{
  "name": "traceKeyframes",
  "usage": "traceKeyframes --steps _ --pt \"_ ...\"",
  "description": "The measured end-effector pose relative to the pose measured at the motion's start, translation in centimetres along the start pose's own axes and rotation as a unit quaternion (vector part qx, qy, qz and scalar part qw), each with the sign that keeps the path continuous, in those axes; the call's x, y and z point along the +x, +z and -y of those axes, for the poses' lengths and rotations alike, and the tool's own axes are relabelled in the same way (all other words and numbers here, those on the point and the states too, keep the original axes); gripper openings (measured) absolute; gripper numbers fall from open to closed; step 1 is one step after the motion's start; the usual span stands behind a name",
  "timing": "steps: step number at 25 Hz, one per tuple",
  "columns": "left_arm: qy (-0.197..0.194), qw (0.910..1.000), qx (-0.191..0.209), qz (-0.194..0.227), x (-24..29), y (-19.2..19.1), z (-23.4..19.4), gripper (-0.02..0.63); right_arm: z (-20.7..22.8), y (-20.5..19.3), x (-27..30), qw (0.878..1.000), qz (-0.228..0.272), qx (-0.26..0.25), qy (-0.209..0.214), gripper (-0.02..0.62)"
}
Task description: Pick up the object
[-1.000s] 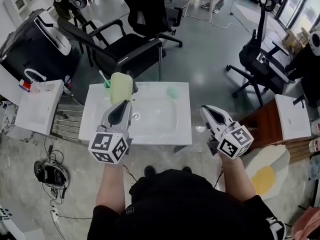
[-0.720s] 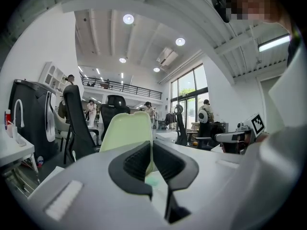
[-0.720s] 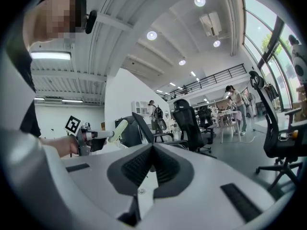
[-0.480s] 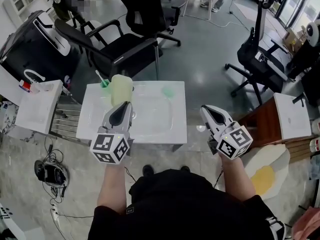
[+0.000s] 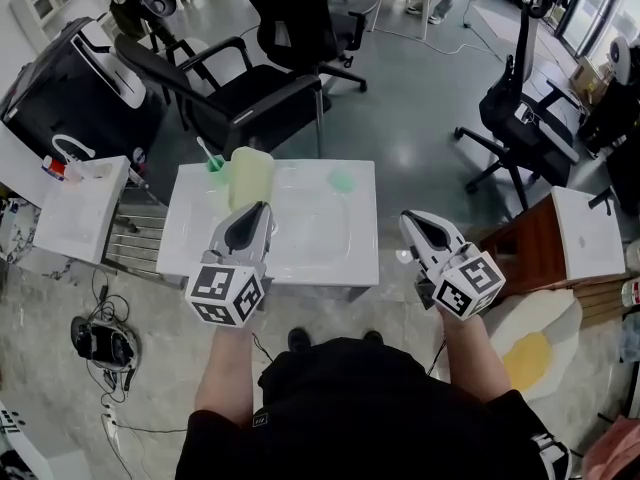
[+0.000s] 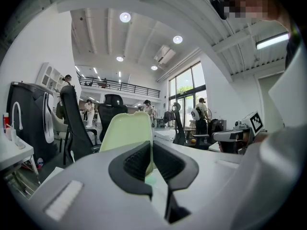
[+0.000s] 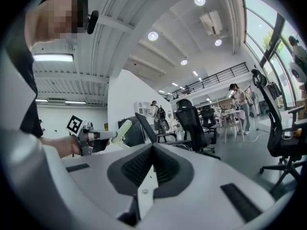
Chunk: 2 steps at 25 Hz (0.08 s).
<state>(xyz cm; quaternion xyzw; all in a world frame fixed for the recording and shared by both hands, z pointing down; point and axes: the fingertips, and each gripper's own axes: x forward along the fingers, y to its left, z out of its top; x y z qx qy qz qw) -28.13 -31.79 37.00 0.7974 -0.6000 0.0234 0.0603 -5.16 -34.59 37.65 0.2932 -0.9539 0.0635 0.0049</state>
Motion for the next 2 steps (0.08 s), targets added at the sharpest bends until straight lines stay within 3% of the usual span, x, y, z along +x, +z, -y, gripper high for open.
traceKeyframes --steps 2 --pt "-0.002 1.0 0.0 -0.002 -0.18 -0.1 -0.32 0.029 -0.42 0.03 0.41 1.0 0.004 0.007 0.003 0.011"
